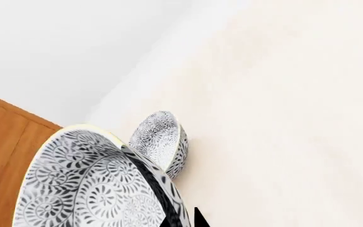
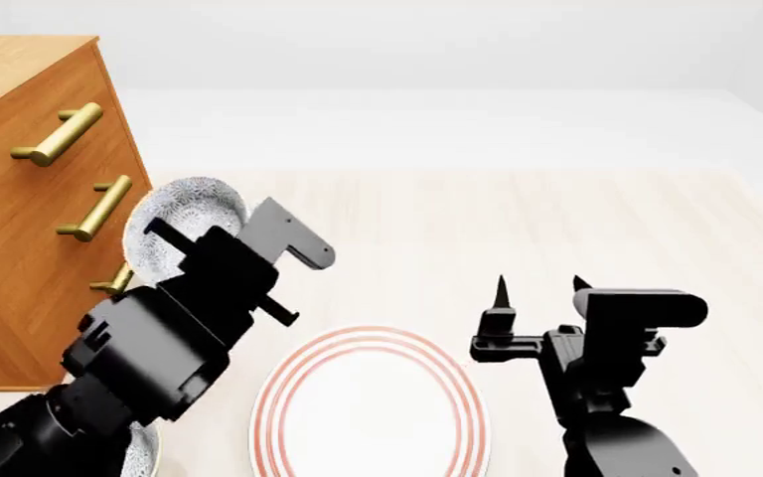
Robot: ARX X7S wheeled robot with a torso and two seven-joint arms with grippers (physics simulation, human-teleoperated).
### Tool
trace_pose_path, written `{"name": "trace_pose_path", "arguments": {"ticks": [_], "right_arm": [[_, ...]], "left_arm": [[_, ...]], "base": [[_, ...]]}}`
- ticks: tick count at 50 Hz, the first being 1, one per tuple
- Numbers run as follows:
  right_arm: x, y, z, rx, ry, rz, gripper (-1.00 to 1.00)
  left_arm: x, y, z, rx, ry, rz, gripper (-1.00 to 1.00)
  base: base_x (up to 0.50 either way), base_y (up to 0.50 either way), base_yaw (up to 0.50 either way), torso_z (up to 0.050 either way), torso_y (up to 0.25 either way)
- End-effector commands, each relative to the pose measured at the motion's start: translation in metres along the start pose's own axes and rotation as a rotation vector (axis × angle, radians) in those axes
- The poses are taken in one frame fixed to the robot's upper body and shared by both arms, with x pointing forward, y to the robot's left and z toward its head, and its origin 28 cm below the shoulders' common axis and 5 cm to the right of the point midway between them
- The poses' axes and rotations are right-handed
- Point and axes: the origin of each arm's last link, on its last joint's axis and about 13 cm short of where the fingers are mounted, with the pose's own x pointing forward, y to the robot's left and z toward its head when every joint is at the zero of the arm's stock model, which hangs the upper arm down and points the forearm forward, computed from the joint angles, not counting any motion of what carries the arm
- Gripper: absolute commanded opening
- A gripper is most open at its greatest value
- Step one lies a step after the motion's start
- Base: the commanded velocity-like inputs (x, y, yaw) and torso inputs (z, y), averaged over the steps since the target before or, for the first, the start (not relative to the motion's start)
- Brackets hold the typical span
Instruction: Put the bowl in the middle on the plate.
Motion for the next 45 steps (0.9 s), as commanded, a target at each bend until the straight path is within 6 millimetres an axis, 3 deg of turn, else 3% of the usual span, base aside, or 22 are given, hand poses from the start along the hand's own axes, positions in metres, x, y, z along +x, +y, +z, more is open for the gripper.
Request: {"name": "trace_pose_path", "arguments": {"ticks": [1,17,31,45], "right_arm": [[0.001,-0.002,0.006,0.007,-0.008,-0.023,1.00],[0.000,-0.002,0.014,0.000,-0.024,-0.032,1.00],[0.002,0.000,0.012,-0.002,-0.018,-0.027,1.00],[0.001,-0.001,0.012,-0.001,-0.019,-0.027,1.00]], "left_arm": [[-0.047,-0.014,0.002,0.219,-0.210,-0.114,-1.00],[-0.098,-0.041,-0.019,0.438,-0.336,-0.337,-1.00],[-0.120,-0.037,-0.017,0.512,-0.416,-0.406,-1.00],[-0.125,-0.046,-0.008,0.569,-0.493,-0.498,-1.00]], "base": [[0.00,0.00,0.00,0.000,0.000],[0.00,0.00,0.00,0.000,0.001],[0.00,0.00,0.00,0.000,0.000],[0.00,0.00,0.00,0.000,0.001]]}}
